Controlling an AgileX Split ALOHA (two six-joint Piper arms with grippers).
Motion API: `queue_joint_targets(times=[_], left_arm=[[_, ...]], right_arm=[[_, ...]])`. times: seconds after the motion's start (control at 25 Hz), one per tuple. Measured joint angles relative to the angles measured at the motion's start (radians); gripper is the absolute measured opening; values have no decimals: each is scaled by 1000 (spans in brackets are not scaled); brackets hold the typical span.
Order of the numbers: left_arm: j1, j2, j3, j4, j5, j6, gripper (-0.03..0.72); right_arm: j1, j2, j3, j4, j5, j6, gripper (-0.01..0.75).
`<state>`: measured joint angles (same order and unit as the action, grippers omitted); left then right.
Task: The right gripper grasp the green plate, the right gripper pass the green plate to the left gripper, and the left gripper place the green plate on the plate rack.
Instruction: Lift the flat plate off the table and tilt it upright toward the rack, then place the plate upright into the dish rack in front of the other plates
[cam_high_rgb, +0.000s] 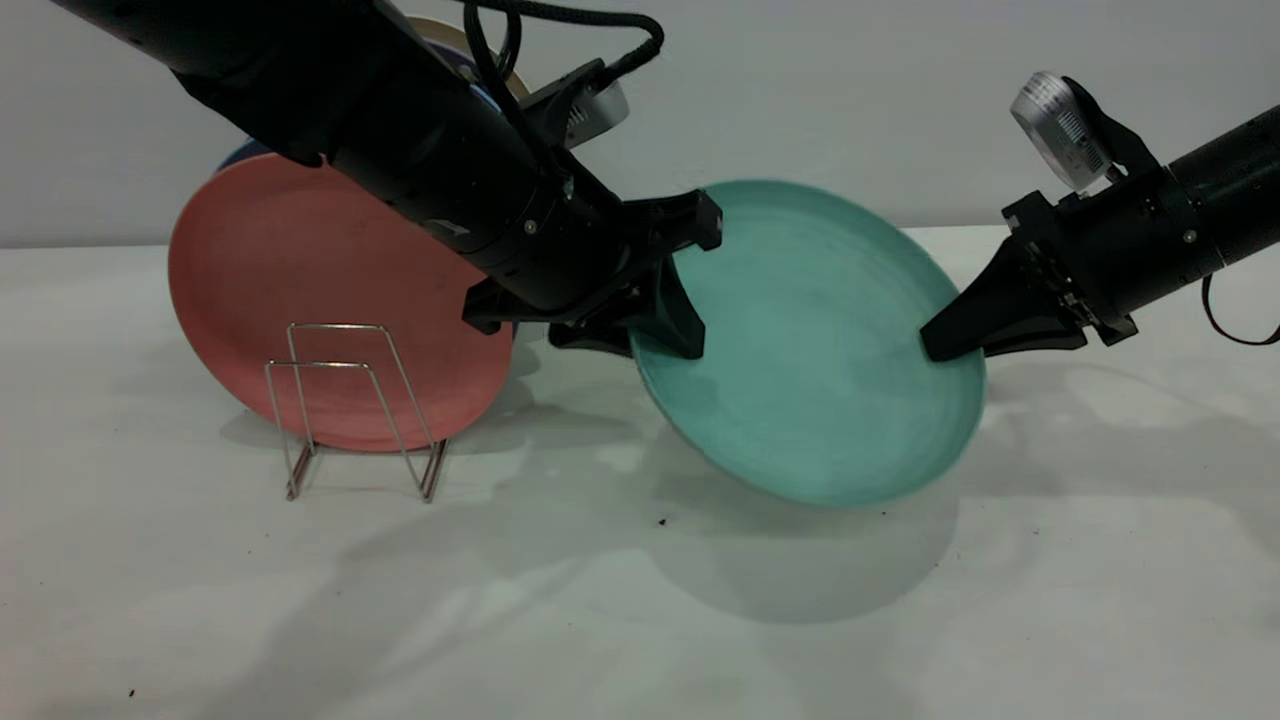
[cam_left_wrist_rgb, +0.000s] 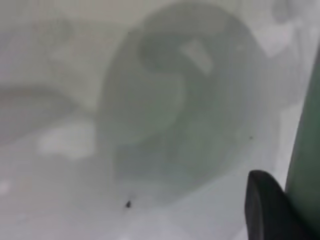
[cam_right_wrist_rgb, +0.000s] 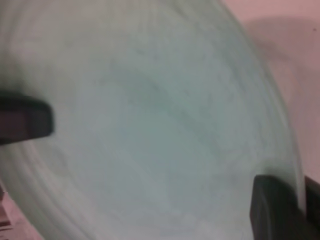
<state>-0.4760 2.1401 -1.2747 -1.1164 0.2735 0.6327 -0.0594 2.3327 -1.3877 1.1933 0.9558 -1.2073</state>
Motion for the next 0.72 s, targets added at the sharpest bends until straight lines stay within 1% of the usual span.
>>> queue_joint_targets(times=[0.16, 0.2, 0.28, 0.32, 0.4, 0.48, 0.56, 0.64, 0.72], left_arm=[[0, 0, 0, -16, -5, 1, 93], [0, 0, 0, -16, -7, 2, 93], [0, 0, 0, -16, -11, 5, 93], [0, 0, 0, -16, -12, 10, 93], [0, -1, 0, -18, -16, 24, 93], [4, -6, 0, -22, -19, 41, 93], [14, -18, 0, -11, -34, 79, 93], [38, -40, 0, -8, -28, 131, 93], [70, -79, 0, -4, 4, 203, 93]], right_arm=[[0, 0, 0, -2, 0, 0, 44], [0, 0, 0, -1, 1, 2, 63], [0, -2, 0, 4, 6, 6, 124], [0, -4, 0, 5, 10, 12, 173], [-3, -23, 6, 5, 17, 24, 296], [-15, -64, 10, -3, 25, 27, 419], [-39, -117, 10, 0, 57, 31, 537], [-67, -186, 10, 3, 114, 41, 611], [-99, -246, 10, 3, 170, 63, 640]])
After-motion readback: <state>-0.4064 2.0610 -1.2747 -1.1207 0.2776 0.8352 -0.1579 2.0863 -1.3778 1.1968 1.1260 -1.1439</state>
